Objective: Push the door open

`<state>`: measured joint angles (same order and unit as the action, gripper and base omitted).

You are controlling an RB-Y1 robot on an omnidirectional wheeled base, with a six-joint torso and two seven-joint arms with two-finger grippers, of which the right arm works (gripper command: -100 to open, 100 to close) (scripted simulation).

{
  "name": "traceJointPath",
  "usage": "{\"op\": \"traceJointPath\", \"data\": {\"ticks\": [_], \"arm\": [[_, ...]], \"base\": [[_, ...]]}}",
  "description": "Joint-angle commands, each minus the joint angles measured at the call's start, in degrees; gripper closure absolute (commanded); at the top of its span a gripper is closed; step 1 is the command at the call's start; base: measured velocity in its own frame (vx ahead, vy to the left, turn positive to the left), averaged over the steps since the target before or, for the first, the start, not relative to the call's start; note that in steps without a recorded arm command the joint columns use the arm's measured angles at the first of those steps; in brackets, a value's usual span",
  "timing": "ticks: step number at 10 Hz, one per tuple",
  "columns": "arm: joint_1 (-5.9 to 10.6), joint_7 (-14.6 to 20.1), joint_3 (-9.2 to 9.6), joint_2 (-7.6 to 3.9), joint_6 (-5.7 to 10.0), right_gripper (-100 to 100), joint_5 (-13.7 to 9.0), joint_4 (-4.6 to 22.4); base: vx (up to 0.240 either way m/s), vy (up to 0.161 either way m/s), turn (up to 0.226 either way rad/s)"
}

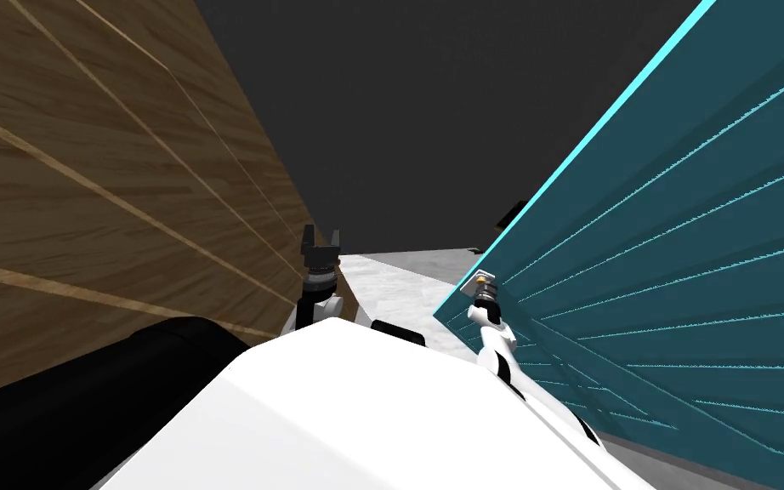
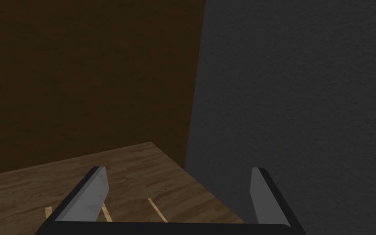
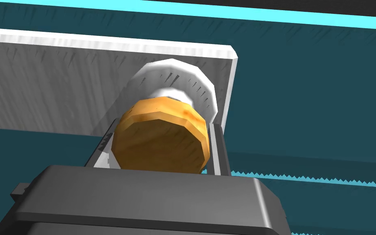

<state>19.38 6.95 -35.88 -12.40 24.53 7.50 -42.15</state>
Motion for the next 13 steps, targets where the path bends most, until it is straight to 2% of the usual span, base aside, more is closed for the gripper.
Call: {"op": "traceJointPath", "data": {"ticks": [1,13], "arm": [[-0.1,-0.2,-1.45,-1.17,0.37,100,-0.3,0.1],[-1.44,-1.5,-7.39,-2.9,0.2,100,-1.3,0.0]], "base": [[0.202,0.036,-0.087],[0.169,0.048,-0.053]]}}
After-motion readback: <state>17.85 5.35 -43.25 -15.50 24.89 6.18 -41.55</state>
